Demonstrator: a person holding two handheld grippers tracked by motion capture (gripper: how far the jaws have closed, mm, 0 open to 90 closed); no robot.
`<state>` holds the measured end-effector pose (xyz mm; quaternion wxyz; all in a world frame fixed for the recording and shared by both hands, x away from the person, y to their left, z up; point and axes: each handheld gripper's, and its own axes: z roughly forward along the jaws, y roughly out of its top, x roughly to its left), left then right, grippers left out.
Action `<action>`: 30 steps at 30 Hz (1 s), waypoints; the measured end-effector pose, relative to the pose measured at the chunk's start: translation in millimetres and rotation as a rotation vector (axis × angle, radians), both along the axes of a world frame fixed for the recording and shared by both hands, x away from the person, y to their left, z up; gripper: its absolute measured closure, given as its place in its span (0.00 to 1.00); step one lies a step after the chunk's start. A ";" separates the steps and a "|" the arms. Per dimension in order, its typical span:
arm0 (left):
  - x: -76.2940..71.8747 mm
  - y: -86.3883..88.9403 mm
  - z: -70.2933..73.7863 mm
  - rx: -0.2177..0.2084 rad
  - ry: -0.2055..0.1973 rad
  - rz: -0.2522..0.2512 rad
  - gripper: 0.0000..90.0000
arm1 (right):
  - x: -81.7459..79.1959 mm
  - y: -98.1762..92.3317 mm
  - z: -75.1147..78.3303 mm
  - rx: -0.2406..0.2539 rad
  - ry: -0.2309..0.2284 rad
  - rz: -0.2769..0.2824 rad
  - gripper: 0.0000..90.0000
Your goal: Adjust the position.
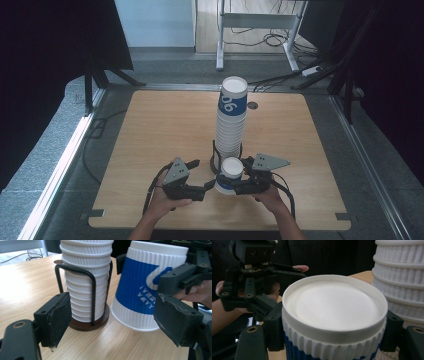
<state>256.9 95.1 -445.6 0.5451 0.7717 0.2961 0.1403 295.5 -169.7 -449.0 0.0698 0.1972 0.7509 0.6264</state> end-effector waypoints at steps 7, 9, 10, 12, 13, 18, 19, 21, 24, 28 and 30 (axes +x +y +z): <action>-3.8 -6.7 -0.1 0.016 -0.005 -0.023 0.17 | -0.7 2.9 -1.7 -0.001 0.003 -0.011 0.30; -4.8 -8.4 0.4 0.019 -0.005 -0.033 0.17 | -0.9 2.9 -1.3 0.003 0.000 -0.014 0.30; -5.3 -9.1 0.8 0.025 -0.006 -0.037 0.17 | -1.0 2.9 -1.1 0.004 -0.001 -0.015 0.30; -6.2 -10.7 1.0 0.029 -0.006 -0.042 0.16 | -0.9 2.8 -0.5 0.007 -0.001 -0.017 0.30; -6.5 -11.5 0.9 0.029 -0.005 -0.045 0.16 | -0.8 2.7 -0.3 0.009 -0.001 -0.017 0.30; -7.3 -15.5 -0.4 0.043 0.006 -0.057 0.16 | -1.3 3.2 -0.2 0.010 -0.002 -0.018 0.30; -8.3 -18.5 -1.3 0.060 0.001 -0.056 0.16 | -2.1 4.2 0.1 0.012 -0.005 -0.014 0.30; -9.1 -21.3 -2.2 0.073 -0.002 -0.061 0.15 | -3.2 5.3 0.7 0.012 -0.007 -0.012 0.30; -9.5 -24.6 -3.6 0.082 -0.003 -0.065 0.14 | -4.6 6.9 1.6 0.015 -0.010 -0.005 0.30; -9.3 -29.0 -6.3 0.090 -0.001 -0.071 0.14 | -6.4 9.5 2.9 0.019 -0.013 0.006 0.30; -9.5 -31.1 -7.6 0.095 0.000 -0.076 0.14 | -7.4 11.0 3.2 0.022 -0.012 0.014 0.30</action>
